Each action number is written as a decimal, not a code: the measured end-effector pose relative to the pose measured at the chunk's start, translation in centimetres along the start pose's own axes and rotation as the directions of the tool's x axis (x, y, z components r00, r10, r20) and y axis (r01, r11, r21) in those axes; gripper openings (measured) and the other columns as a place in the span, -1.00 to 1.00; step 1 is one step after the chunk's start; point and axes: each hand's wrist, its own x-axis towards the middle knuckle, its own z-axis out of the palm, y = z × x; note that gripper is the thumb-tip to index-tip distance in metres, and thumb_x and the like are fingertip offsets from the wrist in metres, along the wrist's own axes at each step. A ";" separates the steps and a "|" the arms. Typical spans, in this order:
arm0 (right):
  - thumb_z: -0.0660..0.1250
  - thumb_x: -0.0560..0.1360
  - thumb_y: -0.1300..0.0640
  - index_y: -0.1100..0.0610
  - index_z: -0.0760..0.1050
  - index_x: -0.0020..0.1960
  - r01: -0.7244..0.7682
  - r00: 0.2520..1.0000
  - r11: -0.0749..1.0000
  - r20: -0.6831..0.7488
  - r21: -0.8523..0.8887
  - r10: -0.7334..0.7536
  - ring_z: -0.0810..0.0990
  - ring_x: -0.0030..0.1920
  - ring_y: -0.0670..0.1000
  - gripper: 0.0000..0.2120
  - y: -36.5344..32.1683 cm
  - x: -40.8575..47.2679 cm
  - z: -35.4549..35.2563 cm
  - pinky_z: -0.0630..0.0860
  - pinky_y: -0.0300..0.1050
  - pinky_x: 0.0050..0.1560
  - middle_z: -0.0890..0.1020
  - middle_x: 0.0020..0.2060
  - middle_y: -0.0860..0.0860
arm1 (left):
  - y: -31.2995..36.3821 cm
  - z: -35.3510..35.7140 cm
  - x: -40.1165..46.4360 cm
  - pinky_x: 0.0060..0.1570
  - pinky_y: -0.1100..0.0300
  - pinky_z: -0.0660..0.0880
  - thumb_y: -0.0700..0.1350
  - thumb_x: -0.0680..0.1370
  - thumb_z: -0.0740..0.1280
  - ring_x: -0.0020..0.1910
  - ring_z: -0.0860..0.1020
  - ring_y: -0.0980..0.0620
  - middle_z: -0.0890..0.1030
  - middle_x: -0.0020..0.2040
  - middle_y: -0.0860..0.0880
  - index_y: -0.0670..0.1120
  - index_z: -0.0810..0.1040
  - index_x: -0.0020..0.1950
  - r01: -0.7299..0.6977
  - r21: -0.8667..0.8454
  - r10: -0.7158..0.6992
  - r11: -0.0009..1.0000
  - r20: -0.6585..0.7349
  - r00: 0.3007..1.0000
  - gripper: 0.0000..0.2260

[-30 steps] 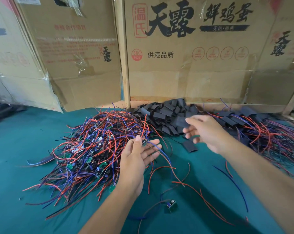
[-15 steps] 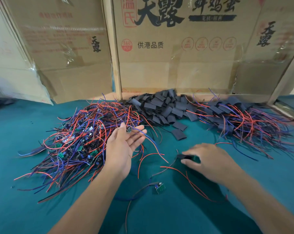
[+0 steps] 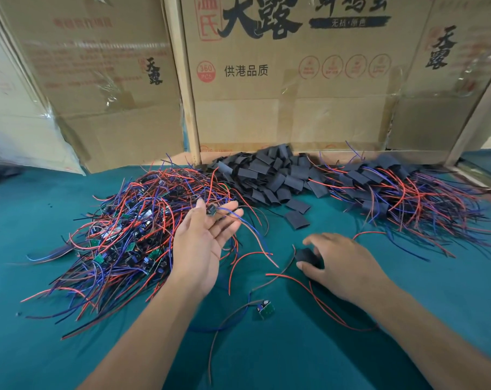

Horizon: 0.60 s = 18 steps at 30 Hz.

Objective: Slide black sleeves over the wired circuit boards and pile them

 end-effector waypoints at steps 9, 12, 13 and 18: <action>0.17 0.52 -0.29 -0.03 0.44 -0.13 0.023 0.999 0.992 0.037 -0.128 -0.018 0.51 0.02 0.03 -0.66 -0.7 0.0 0.1 0.34 -0.09 -0.13 0.37 -0.19 -0.08 | -0.1 0.1 0.0 -0.09 0.14 0.63 -0.01 0.71 0.14 0.04 0.69 -0.20 0.70 0.03 -0.26 -0.12 0.33 0.03 0.000 0.037 0.000 0.999 0.006 1.000 -0.81; 0.19 0.52 -0.19 0.01 0.51 0.02 -0.001 1.000 0.995 0.025 -0.102 0.004 0.54 0.04 0.06 -0.70 -0.9 0.0 0.2 0.44 -0.07 -0.06 0.46 -0.11 -0.05 | 0.0 0.1 -0.1 -0.08 0.13 0.64 -0.01 0.71 0.14 0.04 0.69 -0.21 0.69 0.04 -0.26 -0.12 0.34 0.03 -0.008 0.051 0.008 0.999 0.014 1.000 -0.81; 0.19 0.52 -0.16 0.02 0.51 0.05 -0.015 1.000 0.997 0.004 -0.076 0.016 0.55 0.04 0.07 -0.71 -0.9 0.0 0.1 0.46 -0.06 -0.04 0.51 -0.08 -0.04 | 0.0 0.1 -0.1 -0.07 0.12 0.64 -0.01 0.71 0.14 0.04 0.69 -0.21 0.69 0.04 -0.26 -0.12 0.34 0.04 -0.011 0.054 0.011 0.998 0.016 1.000 -0.81; 0.42 0.45 0.07 -0.11 0.59 0.12 0.049 0.985 0.797 -0.161 0.603 0.061 0.63 -0.14 -0.05 -0.76 -0.6 -0.3 -1.5 0.57 -0.09 -0.14 0.64 -0.17 -0.09 | 0.3 0.3 -0.2 -0.04 0.10 0.64 0.00 0.70 0.15 0.05 0.68 -0.21 0.69 0.04 -0.26 -0.12 0.34 0.03 -0.013 0.056 0.012 0.998 0.018 1.000 -0.80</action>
